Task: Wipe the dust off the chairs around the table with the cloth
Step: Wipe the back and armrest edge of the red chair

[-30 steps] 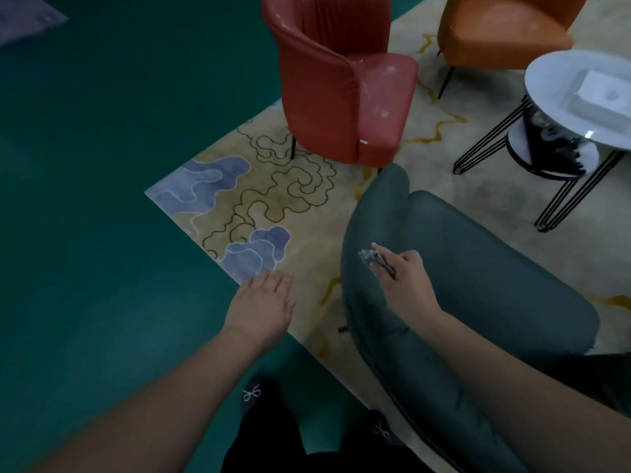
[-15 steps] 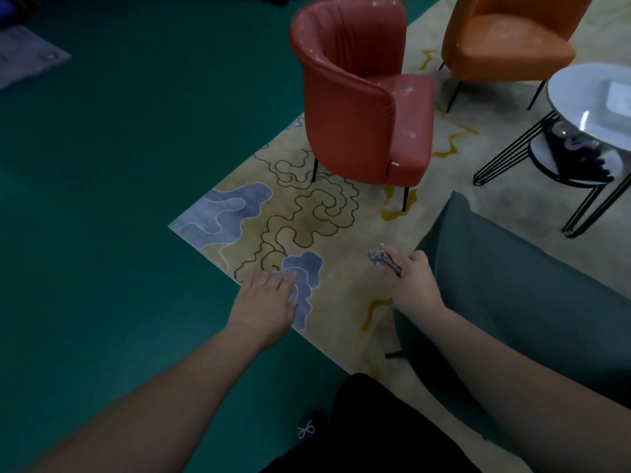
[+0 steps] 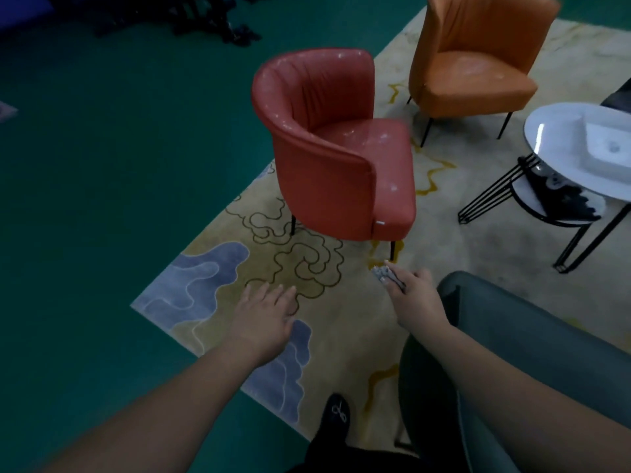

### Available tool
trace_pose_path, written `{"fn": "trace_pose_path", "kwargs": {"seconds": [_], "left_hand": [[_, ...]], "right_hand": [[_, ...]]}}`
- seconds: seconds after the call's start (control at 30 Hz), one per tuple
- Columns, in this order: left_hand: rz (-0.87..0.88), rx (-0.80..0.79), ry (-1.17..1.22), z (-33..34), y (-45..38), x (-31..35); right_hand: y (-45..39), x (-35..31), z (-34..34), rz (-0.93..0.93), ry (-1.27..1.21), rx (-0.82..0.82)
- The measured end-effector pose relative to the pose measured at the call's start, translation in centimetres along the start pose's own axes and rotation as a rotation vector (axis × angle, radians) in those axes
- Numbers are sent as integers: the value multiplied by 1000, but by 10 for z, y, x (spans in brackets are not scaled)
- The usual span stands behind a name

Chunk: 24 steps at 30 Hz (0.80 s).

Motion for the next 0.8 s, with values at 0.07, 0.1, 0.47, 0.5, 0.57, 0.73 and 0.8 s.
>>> {"fn": "trace_pose_path", "kwargs": {"seconds": [0.07,0.1,0.47,0.5,0.57,0.73,0.8], "left_hand": [[-3,21,-1,-26,-29,-10],[-1,27,0,-39,-42,-14],[164,63,-20,-153,-207,-11],[186,68,-27,-163,-224,-9],[227,66,-54,-182,-259,-3],[331,71,-130,-225,-335,18],[365,58,-152,-239,-361,32]], "right_hand": [[-31,-8,-8,1,-8,2],[-45,-12,-13,6,-5,4],[-179,-32,-73,92,-85,140],[-191,-33,-81,108,-85,158],[-216,-35,-95,135,-84,189],[-259,-33,-134,207,-124,304],[-269,-27,-151,229,-111,349]]}}
Point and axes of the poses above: each hand's wrist, its own y-axis away from the middle knuckle, its own z-axis out of the palm, x = y × z, the point moved 10 cm from there along -y, towards the middle knuckle, and after that the axes turned 11 degrees about -x, right-handed, at the moved point
